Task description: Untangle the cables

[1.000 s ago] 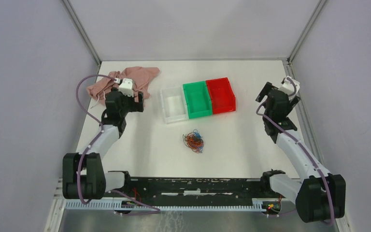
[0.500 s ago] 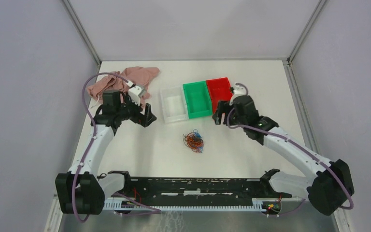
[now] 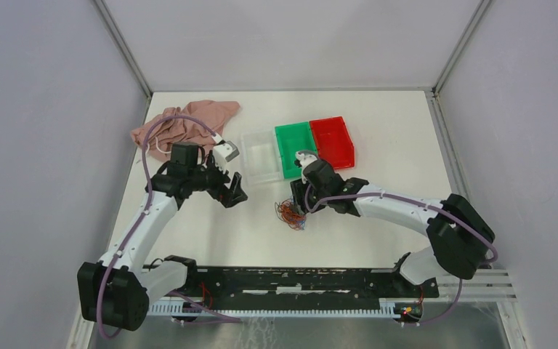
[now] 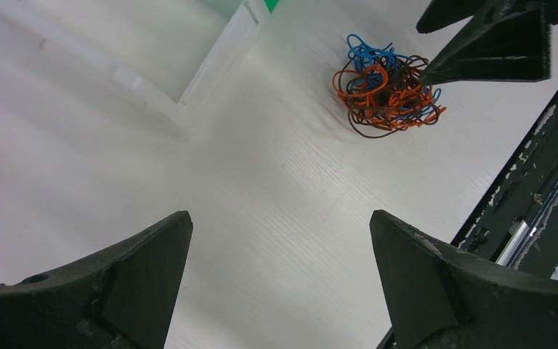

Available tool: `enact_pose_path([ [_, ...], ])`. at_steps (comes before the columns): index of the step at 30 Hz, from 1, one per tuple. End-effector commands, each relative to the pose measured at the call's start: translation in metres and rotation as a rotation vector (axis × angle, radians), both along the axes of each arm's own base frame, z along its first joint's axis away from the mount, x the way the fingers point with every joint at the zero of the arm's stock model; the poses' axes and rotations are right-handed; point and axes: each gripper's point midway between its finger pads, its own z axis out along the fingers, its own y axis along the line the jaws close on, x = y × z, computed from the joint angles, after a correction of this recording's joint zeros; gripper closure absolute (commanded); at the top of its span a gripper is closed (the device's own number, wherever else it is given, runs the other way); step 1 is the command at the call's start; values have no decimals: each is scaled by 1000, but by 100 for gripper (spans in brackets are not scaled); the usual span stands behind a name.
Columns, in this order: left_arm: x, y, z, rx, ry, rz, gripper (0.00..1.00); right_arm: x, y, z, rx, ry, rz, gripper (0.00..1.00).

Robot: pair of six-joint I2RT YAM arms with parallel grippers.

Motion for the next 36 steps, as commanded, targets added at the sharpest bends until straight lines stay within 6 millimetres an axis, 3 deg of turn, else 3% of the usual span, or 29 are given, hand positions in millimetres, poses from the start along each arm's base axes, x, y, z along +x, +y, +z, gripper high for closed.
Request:
enact_pose_path([
  [1, -7, -4, 5, 12, -45, -50, 1, 25, 21, 15, 15, -87, 34, 43],
  [9, -6, -8, 6, 26, -44, -64, 1, 40, 24, -6, -80, -83, 62, 56],
  [13, -8, -10, 6, 24, -40, -67, 1, 40, 30, -12, -73, -67, 72, 70],
  [16, -8, -9, 10, 21, -48, -58, 1, 39, 33, -7, -50, -65, 70, 89],
  [19, -10, -9, 13, 26, -60, -53, 1, 38, 34, 10, -8, -85, 62, 100],
  [27, -15, -14, 27, 32, -97, -103, 1, 32, 46, 80, 185, -148, 48, 100],
  [36, -25, -32, 35, 12, -109, -177, 0, 8, 66, 121, 371, -119, 108, 100],
])
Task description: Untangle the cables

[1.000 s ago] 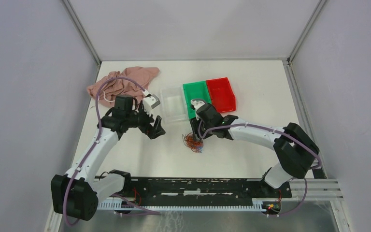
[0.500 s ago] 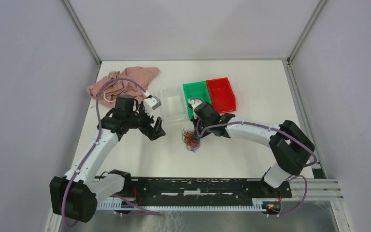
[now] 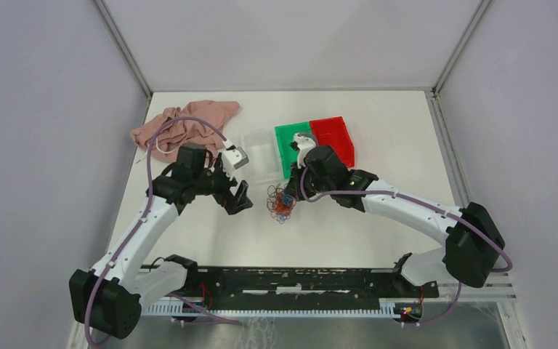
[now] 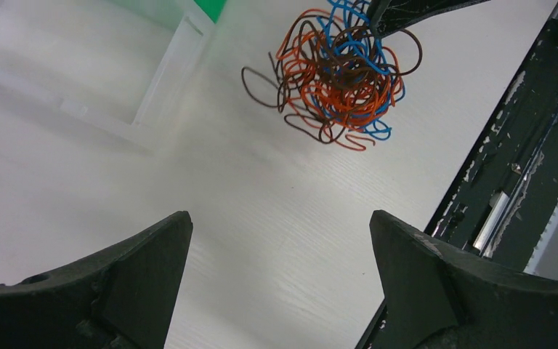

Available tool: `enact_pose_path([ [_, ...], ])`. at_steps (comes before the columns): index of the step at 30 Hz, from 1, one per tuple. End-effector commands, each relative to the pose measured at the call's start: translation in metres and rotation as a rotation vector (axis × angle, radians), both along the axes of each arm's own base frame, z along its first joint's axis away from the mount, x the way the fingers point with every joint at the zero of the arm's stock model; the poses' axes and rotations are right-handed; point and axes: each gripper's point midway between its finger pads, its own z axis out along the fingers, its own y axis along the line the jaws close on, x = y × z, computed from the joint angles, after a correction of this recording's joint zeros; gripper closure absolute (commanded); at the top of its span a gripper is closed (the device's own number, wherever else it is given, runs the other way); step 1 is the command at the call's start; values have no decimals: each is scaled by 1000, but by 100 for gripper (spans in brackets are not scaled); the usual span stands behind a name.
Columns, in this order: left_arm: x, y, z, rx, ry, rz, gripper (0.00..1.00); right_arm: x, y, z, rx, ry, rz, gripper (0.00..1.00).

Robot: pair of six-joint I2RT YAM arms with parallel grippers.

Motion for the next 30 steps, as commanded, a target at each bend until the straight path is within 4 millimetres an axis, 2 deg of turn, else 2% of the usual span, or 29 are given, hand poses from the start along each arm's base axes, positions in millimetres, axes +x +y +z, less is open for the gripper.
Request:
enact_pose_path([
  [1, 0, -14, 21, -23, -67, -66, 0, -8, 27, 48, 177, -27, 59, 100],
  [8, -6, -32, 25, -50, -25, -111, 12, -21, 43, 69, 260, -17, 113, 100],
  [14, -8, -43, 28, -99, 23, -136, 29, -31, 54, 69, 291, 10, 153, 100],
  [24, -4, -50, 23, -133, 70, -128, 42, -37, 67, 77, 345, 10, 148, 100],
  [27, -4, -53, 21, -144, 94, -126, 50, -40, 70, 78, 346, 9, 156, 100],
  [30, -2, -52, 18, -135, 88, -124, 66, -41, 69, 75, 338, 14, 154, 100],
])
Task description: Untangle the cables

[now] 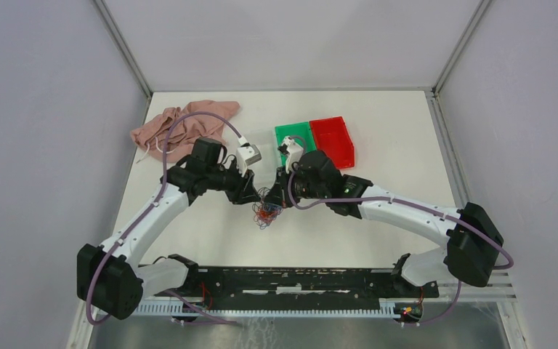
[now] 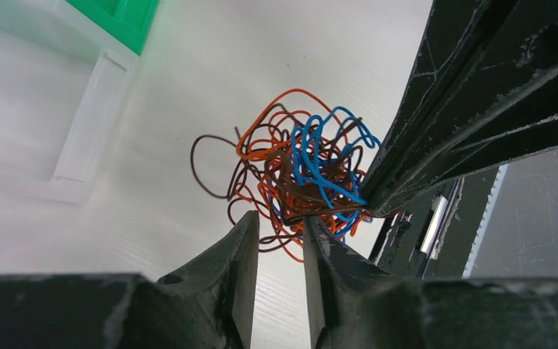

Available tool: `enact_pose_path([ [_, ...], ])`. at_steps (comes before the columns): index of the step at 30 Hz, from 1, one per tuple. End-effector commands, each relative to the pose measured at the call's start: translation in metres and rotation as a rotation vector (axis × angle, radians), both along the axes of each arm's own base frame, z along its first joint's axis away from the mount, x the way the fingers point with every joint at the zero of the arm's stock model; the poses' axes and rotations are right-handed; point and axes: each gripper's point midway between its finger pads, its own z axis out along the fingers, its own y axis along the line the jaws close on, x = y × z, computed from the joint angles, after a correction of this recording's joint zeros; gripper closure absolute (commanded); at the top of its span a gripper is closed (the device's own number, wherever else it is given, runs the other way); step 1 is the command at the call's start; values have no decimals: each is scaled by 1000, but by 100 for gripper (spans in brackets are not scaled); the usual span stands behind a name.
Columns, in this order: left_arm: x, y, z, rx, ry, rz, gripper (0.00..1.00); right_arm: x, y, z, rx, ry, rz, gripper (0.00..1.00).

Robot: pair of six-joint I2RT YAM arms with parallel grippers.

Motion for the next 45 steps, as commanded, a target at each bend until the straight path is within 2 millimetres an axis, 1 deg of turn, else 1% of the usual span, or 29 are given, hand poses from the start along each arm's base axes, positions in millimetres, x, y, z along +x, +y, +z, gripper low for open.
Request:
enact_pose_path([
  [1, 9, -8, 17, -48, -34, 4, 71, 4, 11, 33, 91, -51, -3, 100],
  [4, 19, -2, 17, -13, -76, 57, 88, 2, 4, 30, 85, -53, -20, 100],
  [8, 36, 11, 25, 20, -182, 158, 97, 2, -7, 19, 59, -51, -56, 100],
  [11, 45, 19, 30, 40, -241, 212, 97, -1, -9, 13, 61, -34, -60, 100],
  [16, 49, 25, 34, 58, -255, 259, 97, -3, -12, 8, 59, -24, -64, 100],
  [19, 52, 29, 45, 61, -295, 274, 97, -3, -18, -1, 19, -29, -76, 99],
  [20, 52, 28, 50, 58, -303, 270, 97, -3, -22, -5, -2, -30, -83, 96],
  [21, 51, 28, 55, 54, -310, 264, 97, -3, -27, -10, -27, -32, -89, 90],
  [22, 50, 27, 61, 45, -312, 254, 97, -2, -33, -15, -52, -37, -102, 81],
  [24, 44, 23, 68, 29, -303, 225, 97, 0, -42, -15, -80, -65, -122, 64],
  [25, 40, 22, 69, 22, -294, 211, 97, 2, -45, -9, -79, -88, -138, 54],
  [26, 37, 20, 71, 15, -287, 198, 97, 5, -48, 0, -73, -114, -152, 46],
  [28, 31, 17, 74, 5, -277, 175, 97, 13, -50, 27, -35, -174, -185, 35],
  [30, 26, 14, 77, -2, -271, 162, 97, 21, -48, 46, -11, -216, -205, 27],
  [32, 21, 10, 83, -16, -266, 148, 97, 29, -42, 58, 0, -238, -223, 25],
  [35, 17, 8, 91, -33, -266, 140, 97, 39, -29, 63, 7, -243, -220, 24],
  [38, 13, 6, 100, -45, -267, 137, 97, 44, -17, 62, 15, -238, -213, 24],
  [45, 4, 5, 118, -71, -274, 116, 97, 51, -13, 52, 23, -241, -238, 25],
])
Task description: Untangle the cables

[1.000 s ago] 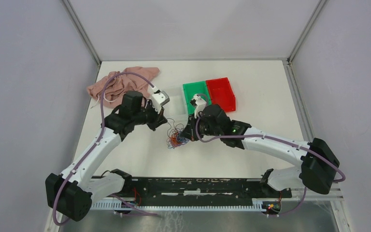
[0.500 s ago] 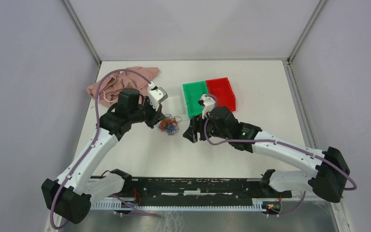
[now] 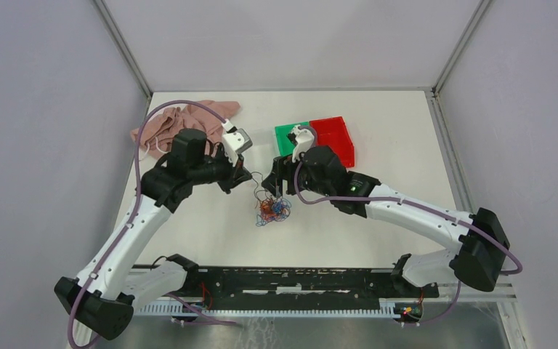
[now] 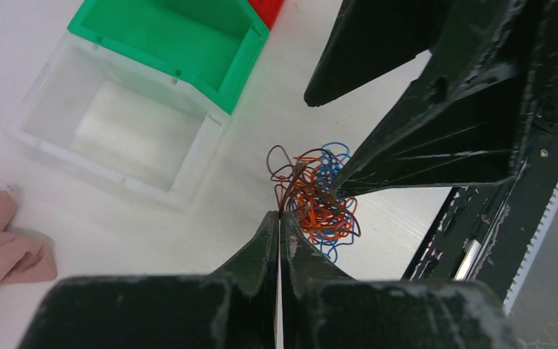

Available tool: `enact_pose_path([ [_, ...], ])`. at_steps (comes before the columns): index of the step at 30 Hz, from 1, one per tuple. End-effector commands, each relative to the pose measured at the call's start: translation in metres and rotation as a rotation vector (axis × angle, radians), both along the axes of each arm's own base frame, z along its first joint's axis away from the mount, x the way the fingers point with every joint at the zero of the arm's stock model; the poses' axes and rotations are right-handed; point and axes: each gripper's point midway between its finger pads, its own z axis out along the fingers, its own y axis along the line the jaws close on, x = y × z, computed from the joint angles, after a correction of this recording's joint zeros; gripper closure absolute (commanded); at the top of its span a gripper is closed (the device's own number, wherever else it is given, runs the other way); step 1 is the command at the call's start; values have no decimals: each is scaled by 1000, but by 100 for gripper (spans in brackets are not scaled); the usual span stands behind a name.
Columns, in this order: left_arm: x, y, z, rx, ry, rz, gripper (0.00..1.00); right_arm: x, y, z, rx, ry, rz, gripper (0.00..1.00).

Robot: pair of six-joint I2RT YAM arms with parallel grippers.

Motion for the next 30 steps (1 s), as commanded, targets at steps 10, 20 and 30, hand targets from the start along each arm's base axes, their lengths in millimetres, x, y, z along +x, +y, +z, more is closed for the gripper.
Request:
enact_pose_path([
  [10, -34, -20, 58, -159, 18, -122, 97, 24, 13, 19, 68, -74, -95, 27],
  [20, -47, -28, 87, -230, 36, -183, 97, 32, 16, 15, 76, -116, -202, 28],
  [30, -47, -36, 138, -296, -28, -215, 97, 26, 13, -34, 7, -73, -269, 31],
])
